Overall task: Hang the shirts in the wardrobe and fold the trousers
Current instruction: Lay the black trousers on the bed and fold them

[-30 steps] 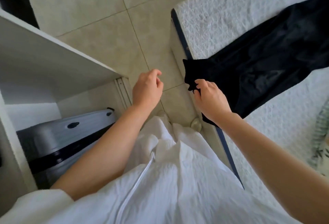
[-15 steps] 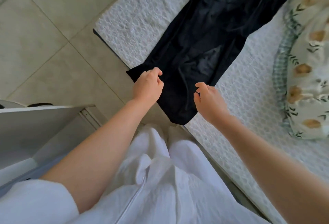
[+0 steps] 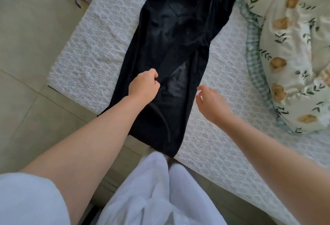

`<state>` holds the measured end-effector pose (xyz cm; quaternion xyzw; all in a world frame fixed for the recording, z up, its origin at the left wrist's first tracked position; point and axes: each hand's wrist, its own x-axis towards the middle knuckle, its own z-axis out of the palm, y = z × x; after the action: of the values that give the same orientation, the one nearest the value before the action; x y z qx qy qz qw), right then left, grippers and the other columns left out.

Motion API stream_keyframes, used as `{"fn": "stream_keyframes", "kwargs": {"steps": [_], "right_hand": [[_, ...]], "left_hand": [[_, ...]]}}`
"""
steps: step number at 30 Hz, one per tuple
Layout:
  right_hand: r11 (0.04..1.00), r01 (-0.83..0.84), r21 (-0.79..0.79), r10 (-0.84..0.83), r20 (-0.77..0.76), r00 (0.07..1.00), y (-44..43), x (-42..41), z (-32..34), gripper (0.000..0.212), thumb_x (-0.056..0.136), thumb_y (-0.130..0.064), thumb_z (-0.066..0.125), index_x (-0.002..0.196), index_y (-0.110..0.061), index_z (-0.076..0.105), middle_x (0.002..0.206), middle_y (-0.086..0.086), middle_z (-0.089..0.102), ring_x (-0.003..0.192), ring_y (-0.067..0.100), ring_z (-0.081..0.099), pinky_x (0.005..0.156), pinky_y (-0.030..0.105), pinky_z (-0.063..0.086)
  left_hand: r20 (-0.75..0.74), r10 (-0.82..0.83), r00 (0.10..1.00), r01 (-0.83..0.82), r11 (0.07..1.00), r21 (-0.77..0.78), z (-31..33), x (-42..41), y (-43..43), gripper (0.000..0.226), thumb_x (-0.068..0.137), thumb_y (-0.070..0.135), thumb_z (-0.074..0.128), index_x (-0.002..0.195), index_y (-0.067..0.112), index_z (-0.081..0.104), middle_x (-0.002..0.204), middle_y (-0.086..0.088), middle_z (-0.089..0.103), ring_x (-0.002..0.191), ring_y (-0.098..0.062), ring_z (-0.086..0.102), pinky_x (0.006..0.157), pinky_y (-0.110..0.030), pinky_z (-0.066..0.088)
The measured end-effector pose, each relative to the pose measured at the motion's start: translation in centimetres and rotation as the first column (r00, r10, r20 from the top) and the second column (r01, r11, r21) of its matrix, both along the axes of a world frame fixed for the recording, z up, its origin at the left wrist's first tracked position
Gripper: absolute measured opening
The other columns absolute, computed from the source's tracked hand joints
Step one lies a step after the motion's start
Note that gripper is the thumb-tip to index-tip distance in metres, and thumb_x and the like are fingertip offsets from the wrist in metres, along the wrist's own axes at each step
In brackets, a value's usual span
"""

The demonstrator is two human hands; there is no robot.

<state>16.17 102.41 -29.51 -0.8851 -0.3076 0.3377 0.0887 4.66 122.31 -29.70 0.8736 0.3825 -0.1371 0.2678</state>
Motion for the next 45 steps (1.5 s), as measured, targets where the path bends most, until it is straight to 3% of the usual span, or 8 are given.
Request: {"fn": "stream_keyframes", "kwargs": {"steps": [5,16,24,31,35,40,42,45], "right_hand": [[0.993,0.115,-0.024,-0.115,-0.020,0.993,3.2,4.5,-3.7,0.038,0.101,-0.026,0.038,0.136,-0.012,0.043,0.118,0.008,0.061,0.100,0.027,0.058,0.080,0.043,0.053],[0.910,0.414,0.031,-0.409,-0.105,0.906,8.5,14.6,-12.1,0.042,0.101,-0.026,0.046,0.138,-0.006,0.045,0.134,0.010,0.055,0.119,0.027,0.054,0.093,0.034,0.045],[0.681,0.729,0.066,-0.680,-0.310,0.664,10.4,19.8,-15.9,0.053,0.098,-0.034,0.052,0.142,-0.008,0.039,0.121,0.001,0.052,0.109,0.018,0.053,0.088,0.029,0.043],[0.556,0.830,0.045,-0.662,-0.579,0.476,12.0,20.6,-16.9,0.059,0.090,-0.047,0.058,0.138,-0.015,0.043,0.124,0.005,0.060,0.109,0.021,0.062,0.096,0.043,0.052],[0.631,0.743,0.224,-0.624,-0.423,0.658,12.6,19.1,-16.4,0.045,0.096,-0.033,0.055,0.138,-0.019,0.045,0.120,0.002,0.062,0.108,0.018,0.061,0.096,0.040,0.051],[0.737,0.511,0.443,-0.391,-0.337,0.857,13.6,16.3,-14.4,0.050,0.100,-0.012,0.050,0.147,-0.020,0.040,0.144,-0.001,0.051,0.133,0.013,0.045,0.102,0.011,0.028],[0.750,0.465,0.471,-0.336,-0.335,0.881,13.8,15.7,-14.1,0.050,0.099,-0.008,0.050,0.147,-0.020,0.041,0.141,0.001,0.054,0.132,0.015,0.046,0.104,0.014,0.030],[0.755,0.445,0.482,-0.295,-0.356,0.886,14.1,15.2,-13.6,0.048,0.099,-0.008,0.049,0.145,-0.022,0.044,0.136,0.002,0.057,0.128,0.016,0.050,0.107,0.022,0.036]], "left_hand": [[-0.007,-0.087,0.996,0.087,0.996,-0.017,-3.1,6.1,4.1,0.028,0.097,0.018,0.051,0.124,0.016,0.056,0.105,0.001,0.064,0.088,-0.020,0.061,0.072,-0.037,0.053],[-0.036,-0.207,0.978,0.205,0.976,-0.068,-12.1,18.5,10.0,0.043,0.097,0.028,0.056,0.137,0.015,0.048,0.135,-0.006,0.051,0.118,-0.025,0.053,0.089,-0.039,0.049],[-0.051,0.025,0.998,-0.039,0.950,-0.310,-15.9,25.1,9.2,0.076,0.089,0.052,0.062,0.149,0.017,0.032,0.146,-0.006,0.039,0.131,-0.027,0.043,0.103,-0.042,0.043],[0.047,0.136,0.990,-0.108,0.917,-0.383,-16.1,28.1,8.3,0.071,0.091,0.060,0.052,0.149,0.022,0.031,0.144,-0.005,0.041,0.127,-0.024,0.046,0.096,-0.037,0.041],[0.057,0.176,0.983,-0.133,0.886,-0.444,-15.6,29.0,8.4,0.072,0.091,0.061,0.052,0.150,0.023,0.031,0.146,-0.003,0.039,0.129,-0.022,0.045,0.094,-0.033,0.038],[0.050,0.281,0.958,-0.212,0.818,-0.534,-14.5,30.3,8.5,0.091,0.079,0.070,0.060,0.150,0.022,0.030,0.146,-0.001,0.043,0.128,-0.024,0.049,0.107,-0.044,0.042],[0.058,0.330,0.942,-0.257,0.822,-0.509,-14.0,30.7,8.7,0.089,0.078,0.059,0.069,0.148,0.019,0.032,0.143,-0.002,0.046,0.125,-0.024,0.050,0.103,-0.044,0.046],[0.155,0.432,0.888,-0.321,0.826,-0.464,-14.0,30.5,9.5,0.049,0.085,0.021,0.068,0.130,0.018,0.047,0.120,-0.001,0.058,0.106,-0.022,0.061,0.093,-0.042,0.055]]}}
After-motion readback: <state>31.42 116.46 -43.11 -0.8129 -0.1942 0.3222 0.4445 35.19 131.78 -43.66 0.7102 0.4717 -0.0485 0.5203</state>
